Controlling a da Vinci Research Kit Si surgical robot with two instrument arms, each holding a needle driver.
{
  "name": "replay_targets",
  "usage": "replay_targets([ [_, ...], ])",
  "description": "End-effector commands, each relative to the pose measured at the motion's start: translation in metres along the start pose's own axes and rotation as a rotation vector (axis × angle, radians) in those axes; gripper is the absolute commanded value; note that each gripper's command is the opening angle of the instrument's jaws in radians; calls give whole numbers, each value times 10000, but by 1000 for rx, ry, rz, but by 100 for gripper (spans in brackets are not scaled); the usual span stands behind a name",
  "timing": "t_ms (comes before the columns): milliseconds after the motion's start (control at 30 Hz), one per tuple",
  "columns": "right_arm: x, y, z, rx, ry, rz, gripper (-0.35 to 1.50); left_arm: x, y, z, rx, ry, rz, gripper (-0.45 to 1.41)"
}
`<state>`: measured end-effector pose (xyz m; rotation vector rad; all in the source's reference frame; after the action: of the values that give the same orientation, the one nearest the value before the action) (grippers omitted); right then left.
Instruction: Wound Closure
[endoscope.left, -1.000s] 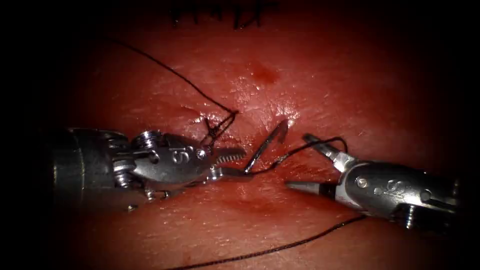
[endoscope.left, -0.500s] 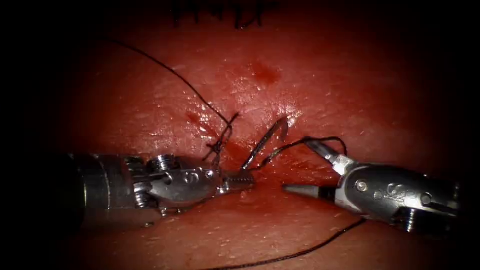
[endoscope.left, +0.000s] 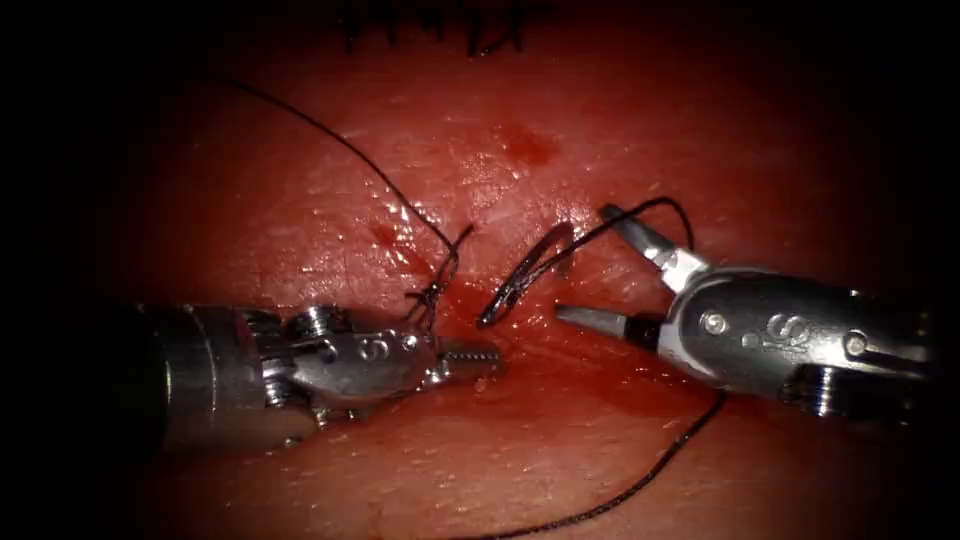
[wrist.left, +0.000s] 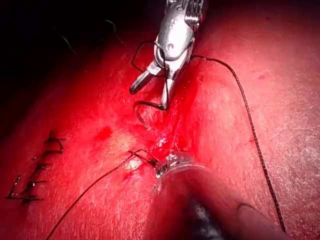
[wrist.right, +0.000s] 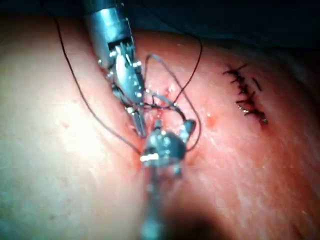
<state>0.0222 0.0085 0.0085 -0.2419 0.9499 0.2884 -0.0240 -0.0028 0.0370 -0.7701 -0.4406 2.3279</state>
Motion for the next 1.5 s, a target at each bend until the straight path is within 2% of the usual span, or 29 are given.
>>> replay_targets([
  [33, 0, -8, 15, 2, -2, -14, 128, 0, 3, 6, -2, -2, 0, -10],
  [333, 6, -6, 32, -12, -23, -159, 121, 3, 5, 4, -10, -6, -2, -10],
  [533, 6, -4, 33, -19, -45, -248, 114, 5, 7, 1, -13, -7, -4, -10],
  [933, 5, 2, 35, -27, -57, -283, 108, 8, 7, -2, -16, -8, -6, -10],
  [1100, 5, 4, 39, -15, -41, -282, 96, 8, 7, -3, -17, -8, -7, -10],
  [1133, 5, 3, 39, -12, -36, -282, 89, 8, 7, -3, -17, -8, -7, -10],
  [1200, 6, 1, 40, 6, -12, -283, 49, 9, 7, -3, -17, -8, -7, -10],
  [1233, 6, 0, 40, 19, -9, -284, 17, 9, 7, -3, -17, -8, -7, -10],
  [1267, 5, 0, 40, 35, -17, -284, -27, 9, 7, -3, -17, -8, -7, -10],
  [1300, 5, 0, 39, 58, -18, -284, -35, 9, 7, -3, -17, -8, -7, -10],
  [1500, 0, 5, 36, 87, -8, -239, -35, 9, 7, -4, -18, -8, -7, -10],
])
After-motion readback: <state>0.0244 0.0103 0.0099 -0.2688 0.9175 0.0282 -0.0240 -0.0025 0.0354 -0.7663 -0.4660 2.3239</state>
